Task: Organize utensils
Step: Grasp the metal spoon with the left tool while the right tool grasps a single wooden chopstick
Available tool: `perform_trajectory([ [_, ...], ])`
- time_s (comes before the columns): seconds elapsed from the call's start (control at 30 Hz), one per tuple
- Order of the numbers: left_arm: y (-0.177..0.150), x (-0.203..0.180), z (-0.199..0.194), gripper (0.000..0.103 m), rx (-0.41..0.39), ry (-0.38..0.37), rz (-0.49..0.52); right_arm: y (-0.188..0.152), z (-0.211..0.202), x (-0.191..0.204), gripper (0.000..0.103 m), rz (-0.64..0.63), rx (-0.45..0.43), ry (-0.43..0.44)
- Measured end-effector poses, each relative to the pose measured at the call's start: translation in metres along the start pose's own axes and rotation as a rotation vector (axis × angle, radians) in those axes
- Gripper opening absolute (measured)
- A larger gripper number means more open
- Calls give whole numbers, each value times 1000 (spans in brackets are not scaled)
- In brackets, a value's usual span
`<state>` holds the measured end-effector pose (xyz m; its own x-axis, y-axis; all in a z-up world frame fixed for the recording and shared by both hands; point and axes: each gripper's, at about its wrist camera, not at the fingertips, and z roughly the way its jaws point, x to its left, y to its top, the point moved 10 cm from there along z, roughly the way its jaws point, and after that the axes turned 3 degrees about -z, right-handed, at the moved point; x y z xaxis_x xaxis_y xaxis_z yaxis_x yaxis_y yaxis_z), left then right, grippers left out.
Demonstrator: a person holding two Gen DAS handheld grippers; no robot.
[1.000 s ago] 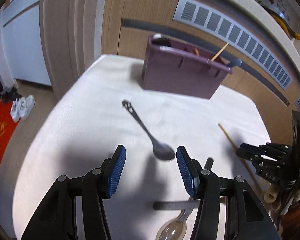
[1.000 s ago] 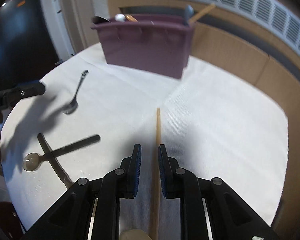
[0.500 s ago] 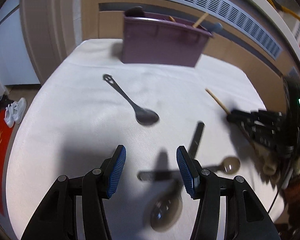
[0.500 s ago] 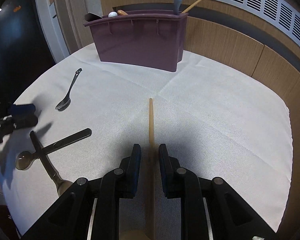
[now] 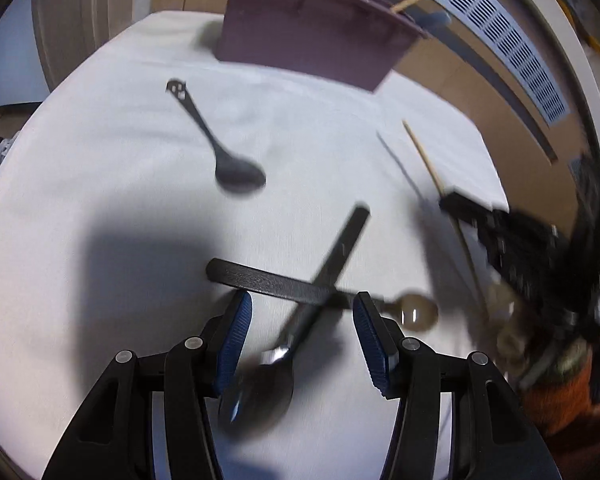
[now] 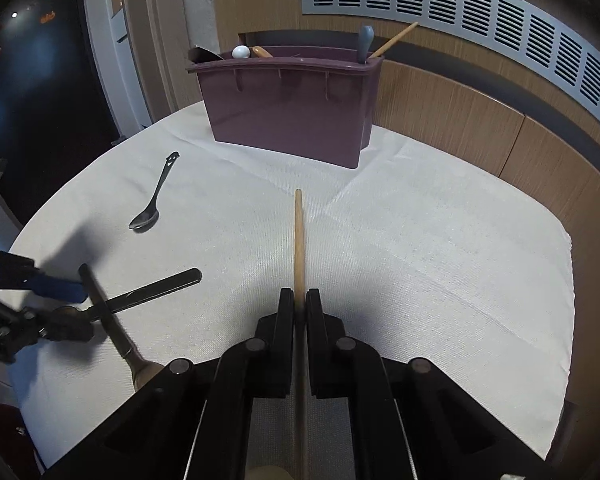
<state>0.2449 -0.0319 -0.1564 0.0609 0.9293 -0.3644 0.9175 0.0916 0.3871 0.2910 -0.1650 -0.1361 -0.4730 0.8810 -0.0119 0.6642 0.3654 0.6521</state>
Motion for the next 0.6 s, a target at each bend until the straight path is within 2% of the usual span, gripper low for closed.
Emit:
perform_trajectory([
  [0.17, 30, -4, 15, 54, -68, 42, 6, -1, 4, -1, 6, 5, 10, -2],
  [0.33, 43, -15, 27, 54, -113, 64, 10, -2, 9, -3, 6, -4, 23, -24],
  [0.4, 43, -21, 32, 54, -113, 71, 39, -2, 10, -5, 6, -10, 19, -42],
  [0.6, 37, -29, 38, 56, -116, 178, 160, -4, 7, -23, 6, 20, 15, -76],
])
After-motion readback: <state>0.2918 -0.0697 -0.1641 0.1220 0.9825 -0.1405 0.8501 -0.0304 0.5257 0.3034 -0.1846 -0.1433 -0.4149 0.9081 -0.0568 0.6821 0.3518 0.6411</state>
